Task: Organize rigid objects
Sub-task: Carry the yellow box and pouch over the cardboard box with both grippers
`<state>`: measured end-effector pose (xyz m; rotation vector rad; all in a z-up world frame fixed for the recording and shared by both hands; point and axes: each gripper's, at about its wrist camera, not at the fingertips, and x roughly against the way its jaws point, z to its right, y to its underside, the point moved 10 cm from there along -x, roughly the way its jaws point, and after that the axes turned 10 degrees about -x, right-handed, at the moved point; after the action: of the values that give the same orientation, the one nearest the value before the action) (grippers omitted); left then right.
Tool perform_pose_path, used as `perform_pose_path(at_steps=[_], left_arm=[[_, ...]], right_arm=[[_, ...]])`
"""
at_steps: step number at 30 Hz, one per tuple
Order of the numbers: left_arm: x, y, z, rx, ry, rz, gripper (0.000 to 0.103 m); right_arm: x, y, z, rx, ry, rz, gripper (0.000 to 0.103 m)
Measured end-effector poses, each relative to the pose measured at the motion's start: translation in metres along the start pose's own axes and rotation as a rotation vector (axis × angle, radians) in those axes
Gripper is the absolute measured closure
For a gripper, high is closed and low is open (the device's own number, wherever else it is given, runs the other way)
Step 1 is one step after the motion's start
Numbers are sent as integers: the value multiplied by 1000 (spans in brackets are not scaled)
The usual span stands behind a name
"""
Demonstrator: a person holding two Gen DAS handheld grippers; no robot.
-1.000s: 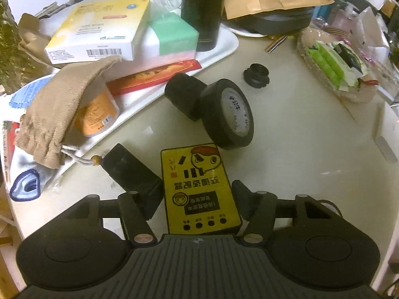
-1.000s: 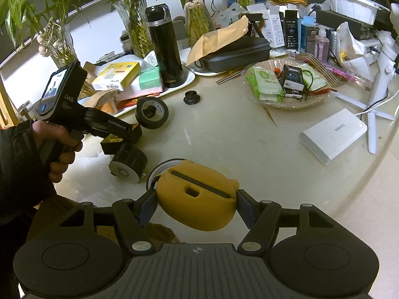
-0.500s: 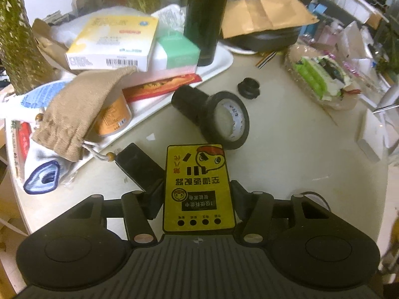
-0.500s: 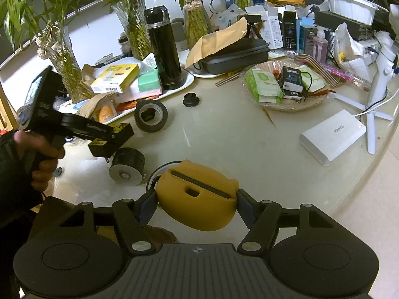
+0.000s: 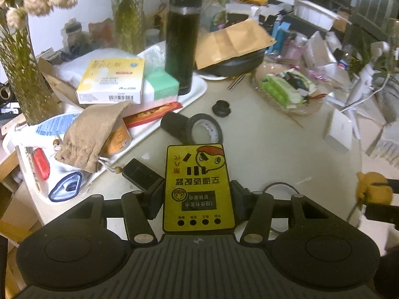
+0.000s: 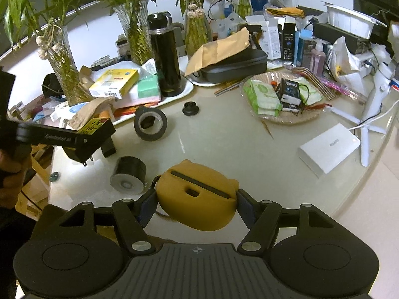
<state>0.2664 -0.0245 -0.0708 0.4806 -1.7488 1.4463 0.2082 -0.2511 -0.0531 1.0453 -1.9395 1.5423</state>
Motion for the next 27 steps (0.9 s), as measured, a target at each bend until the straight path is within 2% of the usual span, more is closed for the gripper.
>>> perform_pose_path(at_steps=[14,27], left_arm=[[60,8,23,-73,62,86,49],[92,38,46,-130,120,85,49]], right_arm=[[12,5,-36,79,-72,-39,32],[29,27,-56,137,-110,-79,32]])
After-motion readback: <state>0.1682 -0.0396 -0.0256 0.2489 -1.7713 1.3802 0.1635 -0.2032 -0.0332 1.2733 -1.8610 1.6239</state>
